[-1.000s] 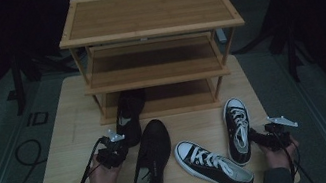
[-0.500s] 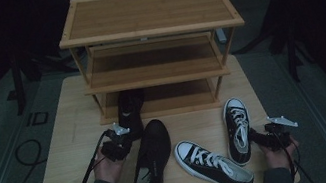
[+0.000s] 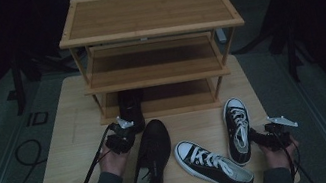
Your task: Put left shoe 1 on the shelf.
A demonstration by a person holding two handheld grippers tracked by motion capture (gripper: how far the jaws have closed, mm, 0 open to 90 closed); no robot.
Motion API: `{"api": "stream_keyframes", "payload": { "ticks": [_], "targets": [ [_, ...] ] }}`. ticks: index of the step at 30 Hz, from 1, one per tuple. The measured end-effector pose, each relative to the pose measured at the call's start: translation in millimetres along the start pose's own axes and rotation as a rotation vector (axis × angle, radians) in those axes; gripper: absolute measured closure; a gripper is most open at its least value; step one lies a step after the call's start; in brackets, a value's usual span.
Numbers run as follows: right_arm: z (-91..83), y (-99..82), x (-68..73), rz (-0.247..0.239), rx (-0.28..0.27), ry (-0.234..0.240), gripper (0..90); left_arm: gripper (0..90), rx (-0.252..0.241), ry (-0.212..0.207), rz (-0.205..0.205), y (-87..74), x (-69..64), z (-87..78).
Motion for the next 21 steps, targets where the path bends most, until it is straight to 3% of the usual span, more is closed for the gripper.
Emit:
{"api": "stream_keyframes", "payload": {
  "ticks": [4,21],
  "targets": [
    [0.1,0.1,0.0,0.0,0.0,0.0,19.6,89.8,-0.002,0.01,-0.022,9.0,4.5,7.5],
    [0.3,0.3,-0.2,0.0,0.001,0.0,19.6,89.3,0.004,0.015,-0.025,28.7,10.3,25.3]
  ]
}}
Point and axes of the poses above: each handheld gripper's, and its own axes: z roughly forward along the jaws, y roughly out of its top, x roughly to its left, the point moved 2 cm from there along z, roughly forward along the jaws, and after that the axes turned 13 degrees about -z, right-handed, at the moved point
